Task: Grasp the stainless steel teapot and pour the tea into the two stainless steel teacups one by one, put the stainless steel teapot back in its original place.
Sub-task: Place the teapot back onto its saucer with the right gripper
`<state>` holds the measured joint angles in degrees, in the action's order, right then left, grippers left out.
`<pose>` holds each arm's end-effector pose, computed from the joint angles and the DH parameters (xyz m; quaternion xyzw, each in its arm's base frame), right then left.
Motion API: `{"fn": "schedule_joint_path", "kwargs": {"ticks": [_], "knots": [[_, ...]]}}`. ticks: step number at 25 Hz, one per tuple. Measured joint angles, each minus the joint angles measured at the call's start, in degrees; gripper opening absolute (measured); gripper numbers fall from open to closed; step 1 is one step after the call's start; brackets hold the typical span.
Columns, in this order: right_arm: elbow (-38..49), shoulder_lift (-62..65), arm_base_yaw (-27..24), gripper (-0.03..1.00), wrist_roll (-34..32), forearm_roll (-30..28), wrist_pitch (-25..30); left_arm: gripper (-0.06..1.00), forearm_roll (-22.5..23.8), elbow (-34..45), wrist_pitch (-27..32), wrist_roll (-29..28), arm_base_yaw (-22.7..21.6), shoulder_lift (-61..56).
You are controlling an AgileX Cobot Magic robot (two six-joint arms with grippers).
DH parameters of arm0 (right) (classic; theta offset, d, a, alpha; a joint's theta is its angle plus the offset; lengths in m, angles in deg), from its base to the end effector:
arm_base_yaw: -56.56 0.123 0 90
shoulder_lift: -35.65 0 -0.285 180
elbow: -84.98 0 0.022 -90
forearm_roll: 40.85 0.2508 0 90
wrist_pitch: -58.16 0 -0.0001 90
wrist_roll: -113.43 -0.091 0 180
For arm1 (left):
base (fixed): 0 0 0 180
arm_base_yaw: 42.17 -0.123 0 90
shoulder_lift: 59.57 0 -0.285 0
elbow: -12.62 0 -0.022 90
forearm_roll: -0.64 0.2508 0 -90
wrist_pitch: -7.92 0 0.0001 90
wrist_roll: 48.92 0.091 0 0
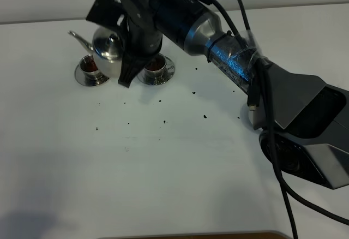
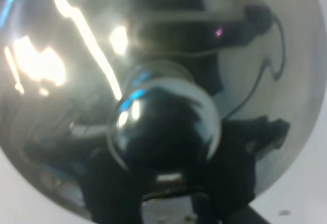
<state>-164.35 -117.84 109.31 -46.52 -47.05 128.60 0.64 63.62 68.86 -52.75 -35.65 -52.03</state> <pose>0.3350 0.4252 0.2159 -0.5833 0.7802 0.0103 0.2258 -0.0009 0.0001 0.2652 0.0203 0.8635 -0.0455 0.5019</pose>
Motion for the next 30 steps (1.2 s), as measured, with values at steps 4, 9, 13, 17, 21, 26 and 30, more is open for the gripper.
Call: {"fn": "schedule_joint_path", "kwargs": {"ticks": [4, 9, 13, 17, 21, 26, 30], "knots": [[4.4, 0.1, 0.1, 0.19, -0.6, 5.3, 0.1, 0.37, 0.0, 0.0, 0.0, 0.0, 0.0, 0.0], [5.7, -0.3, 0.5, 0.19, -0.7, 6.2, 0.1, 0.37, 0.0, 0.0, 0.0, 0.0, 0.0, 0.0], [6.0, -1.3, 0.5, 0.19, -0.7, 6.2, 0.0, 0.37, 0.0, 0.0, 0.0, 0.0, 0.0, 0.0], [6.2, -0.3, 0.5, 0.19, -1.0, 5.0, 0.1, 0.37, 0.0, 0.0, 0.0, 0.0, 0.0, 0.0], [6.2, 3.6, 0.3, 0.19, -1.9, 2.4, 0.1, 0.37, 0.0, 0.0, 0.0, 0.0, 0.0, 0.0], [8.8, 10.7, -1.9, 0.19, -3.2, 2.0, -0.3, 0.37, 0.0, 0.0, 0.0, 0.0, 0.0, 0.0], [19.6, 18.9, -4.8, 0.19, -4.7, 1.5, -0.3, 0.37, 0.0, 0.0, 0.0, 0.0, 0.0, 0.0]]}}
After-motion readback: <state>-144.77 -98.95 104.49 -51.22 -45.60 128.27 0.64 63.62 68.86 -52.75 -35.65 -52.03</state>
